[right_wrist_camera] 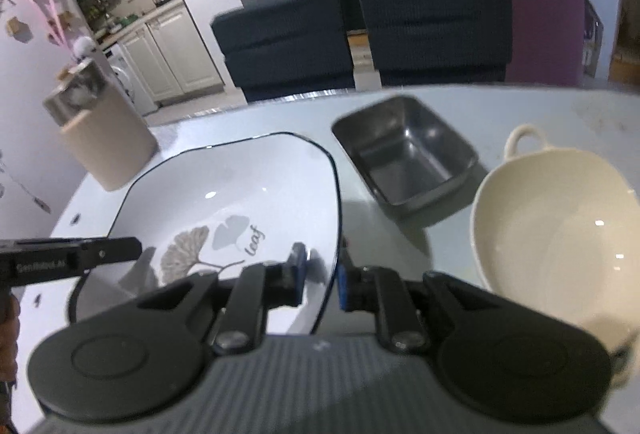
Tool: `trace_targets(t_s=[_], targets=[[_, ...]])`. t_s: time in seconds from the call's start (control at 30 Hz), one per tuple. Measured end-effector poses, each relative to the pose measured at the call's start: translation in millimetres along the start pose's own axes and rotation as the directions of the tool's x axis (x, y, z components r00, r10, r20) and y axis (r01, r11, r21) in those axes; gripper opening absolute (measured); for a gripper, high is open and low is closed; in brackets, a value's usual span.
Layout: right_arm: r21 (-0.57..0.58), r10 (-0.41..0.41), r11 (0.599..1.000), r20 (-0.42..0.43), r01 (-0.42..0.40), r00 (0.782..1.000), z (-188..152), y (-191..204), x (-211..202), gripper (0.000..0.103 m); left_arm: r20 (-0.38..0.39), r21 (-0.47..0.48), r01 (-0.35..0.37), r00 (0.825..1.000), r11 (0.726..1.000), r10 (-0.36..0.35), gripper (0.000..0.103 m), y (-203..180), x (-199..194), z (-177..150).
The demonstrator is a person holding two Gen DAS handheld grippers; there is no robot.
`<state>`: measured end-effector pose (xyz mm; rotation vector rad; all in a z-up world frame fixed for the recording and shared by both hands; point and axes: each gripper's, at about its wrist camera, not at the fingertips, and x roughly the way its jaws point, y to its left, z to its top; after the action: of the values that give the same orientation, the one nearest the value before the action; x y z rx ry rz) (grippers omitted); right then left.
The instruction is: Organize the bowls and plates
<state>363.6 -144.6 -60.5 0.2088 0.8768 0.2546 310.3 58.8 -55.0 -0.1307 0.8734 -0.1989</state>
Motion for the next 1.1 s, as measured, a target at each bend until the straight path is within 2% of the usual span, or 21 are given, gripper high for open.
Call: trace_targets(t_s=[0.27, 0.4, 0.5, 0.8, 0.87, 1.1], targets=[[-0.018, 0.021, 1.0, 0.057, -0.02, 0.998, -22.6, 16.9, -73.6, 0.018, 0.055, 0.037, -0.017, 0.998, 0.999, 0.015, 0.016, -22.0, -72.4, -25.8], [0.005, 0.019, 1.0, 0.056, -0.02, 0.998, -43.3, 19.8, -95.1, 0.018, 0.04, 0.025, 0.0, 0.999, 1.0, -0.001, 0.016, -22.3, -91.9, -47.6], [0.018, 0.027, 0.999, 0.025, -0.028, 0.999, -59.4, 20.7, -100.4, 0.018, 0.012, 0.023, -0.006, 1.0, 1.0, 0.006, 0.016, -20.9, -99.1, -64.6], [0.015, 0.027, 1.0, -0.14, -0.025, 0.99, -100.9, 39.7, -89.7, 0.018, -0.113, -0.002, -0.049, 0.992, 0.999, 0.049, 0.016, 5.0, -88.8, -108.4], [0.02, 0.03, 0.999, -0.184, -0.026, 0.982, -105.2, 41.9, -79.7, 0.018, -0.137, 0.001, -0.057, 0.989, 0.998, 0.056, 0.016, 8.2, -82.8, -114.0], [0.046, 0.006, 0.999, -0.26, 0.006, 0.966, -109.0, 43.3, -56.9, 0.018, -0.193, -0.013, -0.047, 0.98, 0.999, 0.044, 0.016, 16.3, -60.3, -121.7]])
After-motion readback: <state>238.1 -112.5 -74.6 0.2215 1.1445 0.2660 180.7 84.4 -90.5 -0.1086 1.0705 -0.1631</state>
